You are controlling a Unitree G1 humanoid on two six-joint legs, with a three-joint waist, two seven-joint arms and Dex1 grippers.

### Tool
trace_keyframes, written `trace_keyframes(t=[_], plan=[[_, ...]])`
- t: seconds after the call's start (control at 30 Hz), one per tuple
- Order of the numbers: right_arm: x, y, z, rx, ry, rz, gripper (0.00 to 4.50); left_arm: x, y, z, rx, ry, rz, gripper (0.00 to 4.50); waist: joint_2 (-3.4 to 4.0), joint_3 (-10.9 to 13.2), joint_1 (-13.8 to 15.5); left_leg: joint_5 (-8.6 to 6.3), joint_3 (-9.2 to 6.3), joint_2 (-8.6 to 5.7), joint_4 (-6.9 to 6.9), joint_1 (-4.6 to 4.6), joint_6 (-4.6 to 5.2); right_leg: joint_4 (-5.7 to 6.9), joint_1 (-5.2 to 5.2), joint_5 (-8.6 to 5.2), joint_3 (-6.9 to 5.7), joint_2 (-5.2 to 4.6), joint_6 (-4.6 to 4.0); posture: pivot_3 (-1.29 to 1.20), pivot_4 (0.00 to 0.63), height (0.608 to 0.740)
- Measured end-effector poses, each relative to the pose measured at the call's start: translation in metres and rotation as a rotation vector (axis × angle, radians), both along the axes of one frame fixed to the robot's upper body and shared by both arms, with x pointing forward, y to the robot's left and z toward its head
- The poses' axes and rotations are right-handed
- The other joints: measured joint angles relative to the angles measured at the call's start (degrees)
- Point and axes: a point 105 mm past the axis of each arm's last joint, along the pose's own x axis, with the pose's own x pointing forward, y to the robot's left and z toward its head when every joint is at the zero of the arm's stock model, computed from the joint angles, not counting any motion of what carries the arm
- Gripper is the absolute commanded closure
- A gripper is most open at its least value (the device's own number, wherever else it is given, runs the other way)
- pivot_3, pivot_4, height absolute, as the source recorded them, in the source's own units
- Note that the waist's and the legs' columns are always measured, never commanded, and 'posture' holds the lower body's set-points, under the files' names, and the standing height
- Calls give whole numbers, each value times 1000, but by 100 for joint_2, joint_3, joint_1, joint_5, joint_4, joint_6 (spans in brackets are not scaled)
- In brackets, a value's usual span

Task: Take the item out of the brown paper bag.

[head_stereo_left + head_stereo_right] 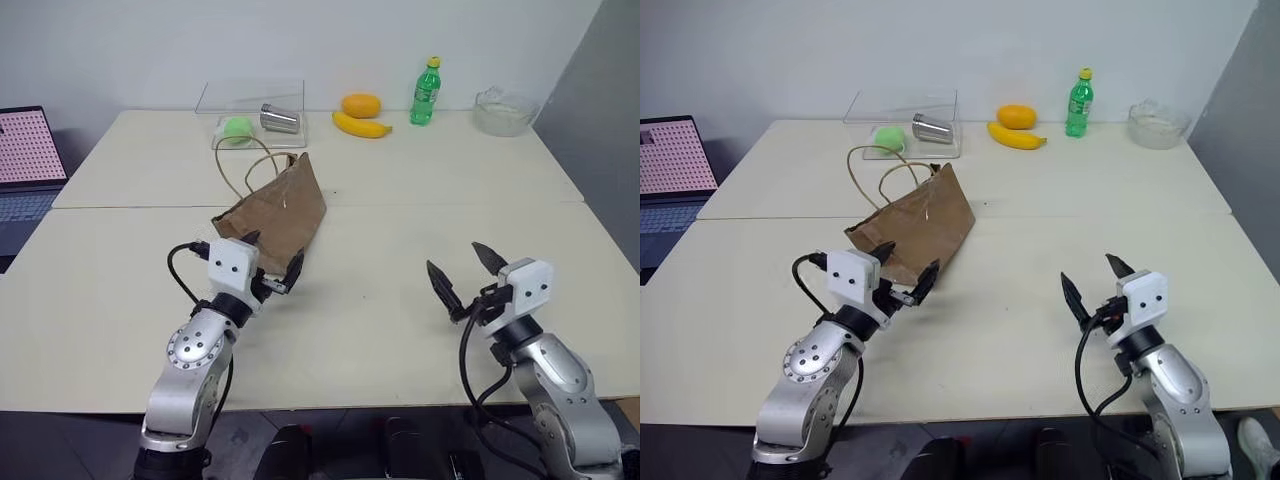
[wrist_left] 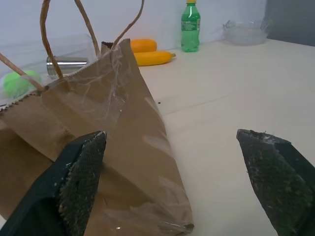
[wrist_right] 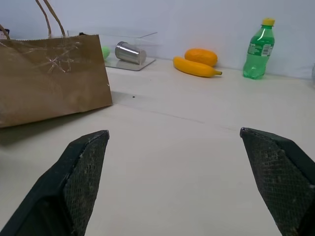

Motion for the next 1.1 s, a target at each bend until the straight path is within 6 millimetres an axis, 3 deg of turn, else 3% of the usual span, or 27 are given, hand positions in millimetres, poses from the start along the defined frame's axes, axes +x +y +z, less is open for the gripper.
trace_keyframes(t=[0.77, 1.1], plan=[[13, 7, 5, 6, -20, 35, 0, 1, 6, 6, 21, -27, 71, 46, 0, 0, -3, 0, 1, 0, 0, 0, 0, -1, 0, 0, 0, 0, 0, 0, 150, 740], [16, 19, 16, 20, -48, 105, 0, -2, 11, 20, 13, -64, 114, 46, -1, 0, -2, 0, 0, 0, 0, 0, 0, -1, 0, 0, 0, 0, -1, 0, 150, 740]])
